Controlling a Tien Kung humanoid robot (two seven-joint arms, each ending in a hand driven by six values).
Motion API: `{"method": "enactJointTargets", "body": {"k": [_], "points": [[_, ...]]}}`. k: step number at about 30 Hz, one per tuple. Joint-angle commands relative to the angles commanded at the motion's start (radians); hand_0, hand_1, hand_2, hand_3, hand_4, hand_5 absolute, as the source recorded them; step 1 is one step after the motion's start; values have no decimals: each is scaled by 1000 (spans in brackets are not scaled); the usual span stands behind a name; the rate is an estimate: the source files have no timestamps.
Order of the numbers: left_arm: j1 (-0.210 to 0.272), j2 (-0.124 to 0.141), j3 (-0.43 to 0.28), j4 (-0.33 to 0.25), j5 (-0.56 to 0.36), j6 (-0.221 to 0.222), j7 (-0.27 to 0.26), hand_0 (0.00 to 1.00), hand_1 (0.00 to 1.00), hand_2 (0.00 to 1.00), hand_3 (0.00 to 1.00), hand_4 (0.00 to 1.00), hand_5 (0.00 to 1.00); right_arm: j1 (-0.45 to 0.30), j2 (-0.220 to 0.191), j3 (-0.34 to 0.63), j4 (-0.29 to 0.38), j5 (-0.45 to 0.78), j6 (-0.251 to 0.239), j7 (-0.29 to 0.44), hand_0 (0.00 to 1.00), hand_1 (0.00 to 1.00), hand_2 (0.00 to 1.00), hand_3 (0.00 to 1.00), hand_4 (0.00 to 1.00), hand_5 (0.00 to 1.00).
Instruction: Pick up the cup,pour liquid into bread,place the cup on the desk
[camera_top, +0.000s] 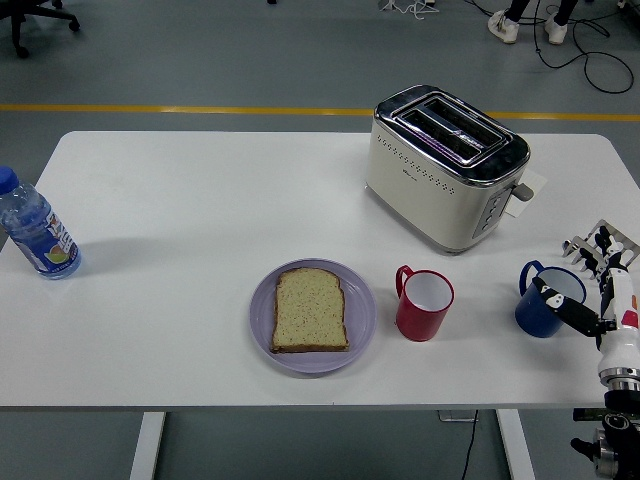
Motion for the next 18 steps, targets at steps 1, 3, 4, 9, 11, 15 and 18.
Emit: {"method": "enactJointTargets", "body": {"k": [1, 3, 4, 9, 11, 15, 18], "points": [[-1, 0, 0, 0, 0, 0, 0, 639, 649, 666, 566, 335, 840, -5, -2, 1, 28, -7, -7, -1, 922, 869, 998, 998, 935, 20], [-1, 0, -2, 0, 1, 0, 0, 639, 649, 666, 566, 335, 840, -9, -3, 3, 59, -13, -14, -2, 922, 869, 998, 998, 935, 20], [-2, 1, -2, 0, 1, 0, 0, 639, 649, 666, 566, 335, 840, -11, -4, 4, 75, -15, -17, -3, 922, 869, 998, 998, 935, 20], [-4, 2, 0, 1, 2, 0, 0, 639, 649, 666, 566, 335, 841, -20, -12, 8, 151, -9, -46, -6, 915, 856, 992, 998, 932, 28], [-3, 2, 4, 1, 1, 0, 0, 639, 649, 666, 566, 335, 841, -20, -11, 14, 170, 16, -49, -11, 915, 856, 992, 998, 932, 28], [0, 2, 12, 2, 0, 0, 0, 639, 649, 666, 566, 335, 840, -20, -3, 32, 183, 104, -35, -17, 871, 803, 934, 963, 814, 55], [2, 2, 19, 2, -1, 0, 0, 639, 649, 666, 566, 335, 840, -20, 6, 46, 191, 182, -26, -5, 871, 803, 934, 963, 814, 55]]}}
